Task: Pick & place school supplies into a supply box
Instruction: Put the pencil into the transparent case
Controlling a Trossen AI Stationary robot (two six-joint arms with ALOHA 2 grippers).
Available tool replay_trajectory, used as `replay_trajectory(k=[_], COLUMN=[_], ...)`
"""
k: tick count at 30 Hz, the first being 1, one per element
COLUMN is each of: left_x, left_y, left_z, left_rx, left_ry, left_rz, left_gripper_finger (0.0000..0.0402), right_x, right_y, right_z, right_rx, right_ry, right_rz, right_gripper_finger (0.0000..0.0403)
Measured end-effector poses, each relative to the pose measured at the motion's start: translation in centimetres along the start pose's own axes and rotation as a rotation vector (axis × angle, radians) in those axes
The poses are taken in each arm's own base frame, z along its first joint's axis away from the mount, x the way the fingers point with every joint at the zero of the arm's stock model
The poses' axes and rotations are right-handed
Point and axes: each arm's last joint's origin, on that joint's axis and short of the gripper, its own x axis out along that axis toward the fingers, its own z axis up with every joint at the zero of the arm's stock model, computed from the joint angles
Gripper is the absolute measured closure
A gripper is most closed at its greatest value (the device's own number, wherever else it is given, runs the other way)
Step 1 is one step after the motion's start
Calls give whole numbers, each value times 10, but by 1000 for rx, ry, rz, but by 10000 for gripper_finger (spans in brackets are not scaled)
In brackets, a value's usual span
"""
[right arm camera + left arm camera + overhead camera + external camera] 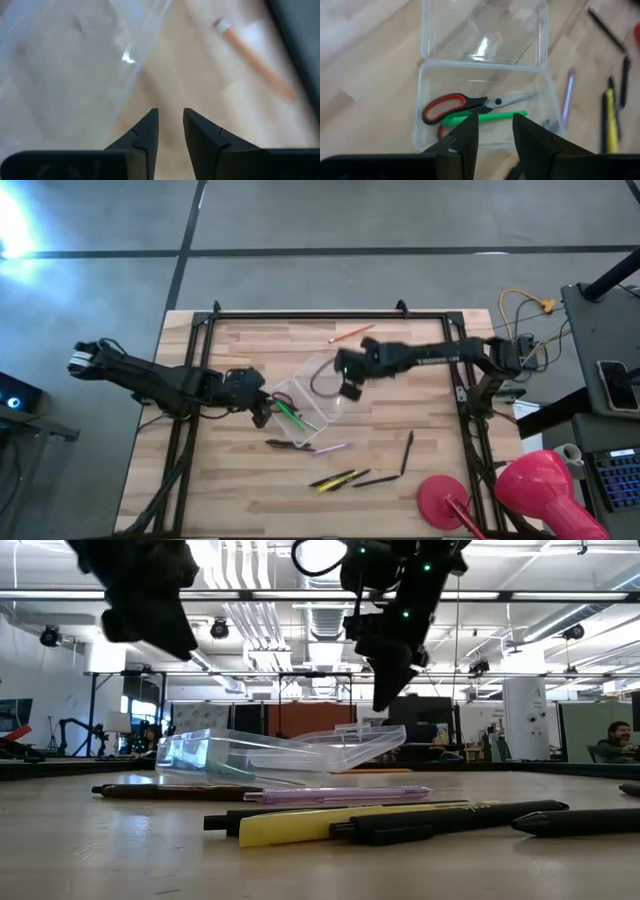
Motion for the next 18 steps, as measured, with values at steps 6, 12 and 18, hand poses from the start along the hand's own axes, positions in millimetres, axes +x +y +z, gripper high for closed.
replay_trajectory(k=[6,12,18], left_x=[13,29,40], left_y=[10,18,33], left_z=[-27,-47,-60], left_rx=[-175,-190,-183], left_ry=[-37,-67,-44], left_rz=[-101,-167,-112], left_gripper_finger=[297,297,297], right_x=[8,39,69], right_y=[-42,-89,-129], right_z=[25,30,45], right_rx=[-339,-345,-411], right_ry=[-53,82,125], right_rz=[27,137,109], right_gripper_finger=[321,318,266])
